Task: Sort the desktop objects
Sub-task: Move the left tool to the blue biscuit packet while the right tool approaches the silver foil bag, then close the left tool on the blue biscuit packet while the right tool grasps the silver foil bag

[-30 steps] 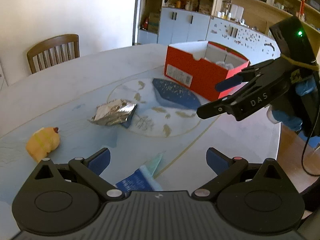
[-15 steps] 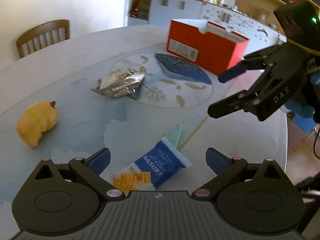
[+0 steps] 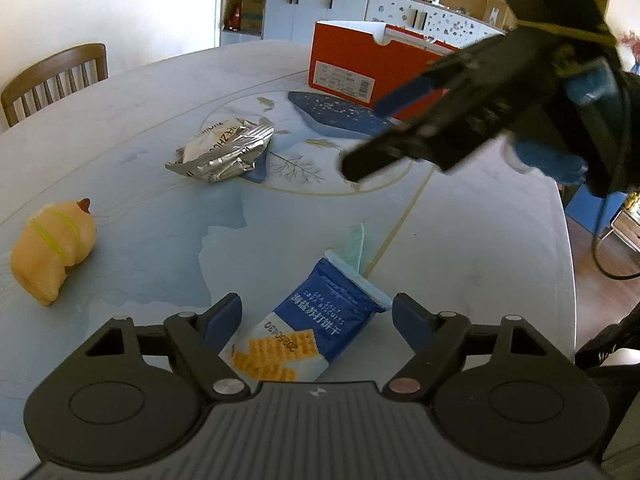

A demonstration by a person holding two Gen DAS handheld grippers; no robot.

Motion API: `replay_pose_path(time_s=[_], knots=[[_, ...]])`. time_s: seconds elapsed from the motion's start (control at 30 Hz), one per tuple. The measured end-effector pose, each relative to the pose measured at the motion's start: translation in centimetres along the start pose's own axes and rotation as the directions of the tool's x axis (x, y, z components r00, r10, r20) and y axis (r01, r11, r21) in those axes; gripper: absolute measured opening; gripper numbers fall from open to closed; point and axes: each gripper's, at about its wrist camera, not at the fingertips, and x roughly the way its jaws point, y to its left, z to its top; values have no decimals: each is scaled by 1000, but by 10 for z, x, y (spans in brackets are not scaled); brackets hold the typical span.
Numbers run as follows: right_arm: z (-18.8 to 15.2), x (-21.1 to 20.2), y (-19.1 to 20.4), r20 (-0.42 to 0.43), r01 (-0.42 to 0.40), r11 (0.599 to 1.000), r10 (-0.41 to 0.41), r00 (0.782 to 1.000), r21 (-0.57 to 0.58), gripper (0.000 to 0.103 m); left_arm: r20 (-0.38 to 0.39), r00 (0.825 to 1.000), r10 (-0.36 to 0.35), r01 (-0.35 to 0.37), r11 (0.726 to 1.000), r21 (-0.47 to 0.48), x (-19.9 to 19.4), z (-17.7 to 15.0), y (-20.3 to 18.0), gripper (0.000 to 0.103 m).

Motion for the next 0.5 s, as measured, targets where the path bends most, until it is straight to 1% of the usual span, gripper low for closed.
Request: replay_pose_path(time_s=[0.03,0.1,0.23,0.27,0.3,0.5], knots=[[4,3,1,9,0,1000,0,1000,-3,99,2,1000,-1,1,1000,3,0,-1,0,80],[13,11,5,28,-5,1000,5,1000,-14,99,2,1000,-6,6,1000,6,1,-2,1,74],[28,27,12,55,-5,999,8,998,-47,99,12,1000,-5,5,1000,15,1,-2,2,69],[31,33,13,59,-5,998,9,998,-55,99,16,1000,-6,6,1000,14,1,-3,3,66],[35,38,15,61,-6,998,9,998,-62,99,19,1000,-4,4,1000,15,1,-3,4,63],[44,67,20,51,6,994,0,999,-113,99,40,999,7,-8,1000,20,0,-6,6,55]])
